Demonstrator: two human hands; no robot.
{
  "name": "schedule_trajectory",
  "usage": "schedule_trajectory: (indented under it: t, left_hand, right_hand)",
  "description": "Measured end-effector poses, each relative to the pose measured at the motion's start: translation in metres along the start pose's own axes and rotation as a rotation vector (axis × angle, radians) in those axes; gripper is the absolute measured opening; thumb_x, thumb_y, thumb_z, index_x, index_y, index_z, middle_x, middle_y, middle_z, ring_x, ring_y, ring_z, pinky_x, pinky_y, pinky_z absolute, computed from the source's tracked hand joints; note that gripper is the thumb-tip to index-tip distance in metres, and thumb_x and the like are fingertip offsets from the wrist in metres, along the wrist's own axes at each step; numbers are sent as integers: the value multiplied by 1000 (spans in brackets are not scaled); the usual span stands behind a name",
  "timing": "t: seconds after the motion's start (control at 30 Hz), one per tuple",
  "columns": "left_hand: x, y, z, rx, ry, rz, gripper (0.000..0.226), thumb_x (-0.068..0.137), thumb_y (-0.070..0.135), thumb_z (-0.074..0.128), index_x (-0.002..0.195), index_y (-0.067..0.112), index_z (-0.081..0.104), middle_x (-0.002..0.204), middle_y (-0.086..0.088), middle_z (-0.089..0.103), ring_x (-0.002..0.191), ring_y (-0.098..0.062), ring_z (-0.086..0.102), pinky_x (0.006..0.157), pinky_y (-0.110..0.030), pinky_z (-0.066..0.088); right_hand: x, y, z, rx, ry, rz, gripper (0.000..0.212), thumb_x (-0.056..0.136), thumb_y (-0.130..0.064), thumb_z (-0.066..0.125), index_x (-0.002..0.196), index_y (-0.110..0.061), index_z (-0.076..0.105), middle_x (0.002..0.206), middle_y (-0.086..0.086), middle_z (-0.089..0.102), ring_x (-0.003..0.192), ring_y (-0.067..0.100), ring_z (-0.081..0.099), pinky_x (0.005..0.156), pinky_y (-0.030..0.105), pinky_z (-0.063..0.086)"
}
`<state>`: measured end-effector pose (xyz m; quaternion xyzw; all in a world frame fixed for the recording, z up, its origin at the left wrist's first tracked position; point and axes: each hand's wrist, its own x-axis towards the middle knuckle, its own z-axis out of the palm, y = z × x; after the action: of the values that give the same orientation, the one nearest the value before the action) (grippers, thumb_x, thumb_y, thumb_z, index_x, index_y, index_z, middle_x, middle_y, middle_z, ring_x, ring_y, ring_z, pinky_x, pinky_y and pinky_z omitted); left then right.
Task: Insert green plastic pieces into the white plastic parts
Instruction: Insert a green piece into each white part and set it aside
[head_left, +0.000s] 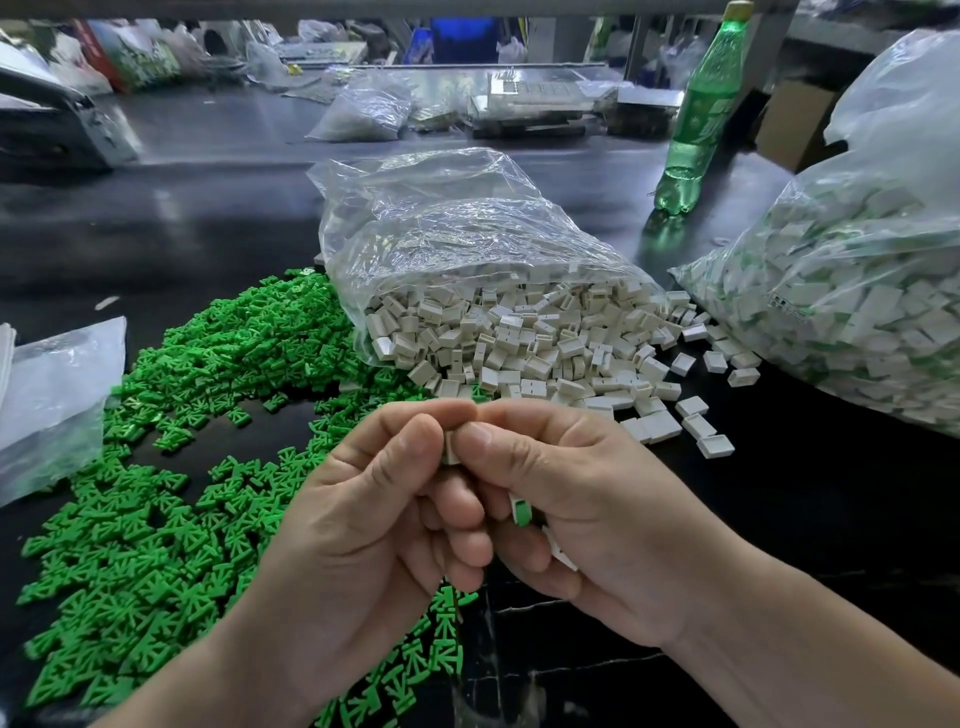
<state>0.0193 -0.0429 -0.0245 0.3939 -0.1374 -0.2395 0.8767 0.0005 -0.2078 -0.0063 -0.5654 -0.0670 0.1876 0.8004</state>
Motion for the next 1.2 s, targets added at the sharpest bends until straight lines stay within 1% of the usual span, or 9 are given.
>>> schedule_trajectory:
  t: [0.1, 0.3, 0.67, 0.73, 0.87, 0.93, 1.0, 1.1, 1.2]
  left_hand:
    - [0, 1, -1, -50, -87, -27, 30, 83, 27, 77, 109, 13, 72, 71, -9, 72, 60, -19, 71, 52, -26, 58]
    - [3, -1, 0, 18, 0, -27, 31, 70, 22, 87, 96, 13, 74, 60, -10, 68, 48, -19, 67, 44, -25, 55]
    - [2, -2, 1, 59, 27, 13, 31, 69, 26, 88, 94, 14, 73, 55, -8, 64, 42, -17, 63, 41, -23, 51]
    - [3, -2, 2, 62, 49, 6, 33, 66, 28, 90, 92, 15, 74, 54, -7, 63, 40, -16, 61, 39, -23, 49]
    - [5, -3, 2, 39, 53, 26, 37, 67, 30, 89, 98, 15, 73, 54, -5, 61, 40, -14, 58, 39, -21, 49]
    - [5, -1, 2, 43, -1, 54, 35, 75, 27, 83, 105, 15, 70, 62, -7, 64, 47, -17, 63, 44, -24, 52]
    - [4, 3, 1, 147, 5, 85, 29, 76, 22, 80, 102, 19, 69, 67, -13, 66, 52, -23, 65, 46, -29, 53]
    - [1, 2, -1, 542, 106, 212, 20, 80, 24, 68, 99, 20, 64, 67, -14, 67, 53, -28, 65, 47, -32, 52]
    - [-3, 1, -4, 1017, 184, 407, 14, 86, 35, 61, 100, 32, 60, 70, -1, 71, 55, -15, 68, 51, -23, 54]
  right_hand:
    - [0, -2, -2, 2, -23, 10, 16, 95, -28, 66, 84, -16, 69, 70, 9, 50, 42, 9, 41, 33, 16, 26]
    - [-2, -1, -3, -48, 24, 44, 30, 88, -33, 66, 104, -8, 71, 69, 6, 52, 47, 12, 41, 34, 17, 27]
    - [-2, 1, 0, -69, 44, 39, 29, 98, -26, 62, 107, 1, 67, 72, 10, 50, 49, 18, 39, 33, 18, 25]
    - [-1, 2, 0, -71, 45, 33, 28, 98, -27, 62, 101, 1, 67, 72, 11, 49, 47, 16, 40, 33, 18, 26]
    - [2, 2, 0, -1, 20, 15, 30, 94, -30, 65, 69, -14, 62, 73, 14, 48, 42, 11, 39, 33, 17, 27]
    - [5, 2, -2, 60, -13, -6, 30, 95, -30, 61, 70, -14, 55, 71, 16, 50, 42, 12, 38, 32, 17, 28]
    - [6, 2, -4, 94, -36, -13, 31, 101, -27, 56, 75, -10, 52, 64, 9, 55, 41, 10, 39, 32, 16, 28]
    - [6, 6, -7, 82, -16, 17, 30, 97, -27, 59, 71, -11, 53, 66, 10, 53, 46, 14, 40, 32, 17, 27]
    - [5, 8, -7, 98, -6, 45, 27, 95, -26, 60, 71, -15, 57, 68, 8, 49, 44, 10, 39, 33, 16, 27]
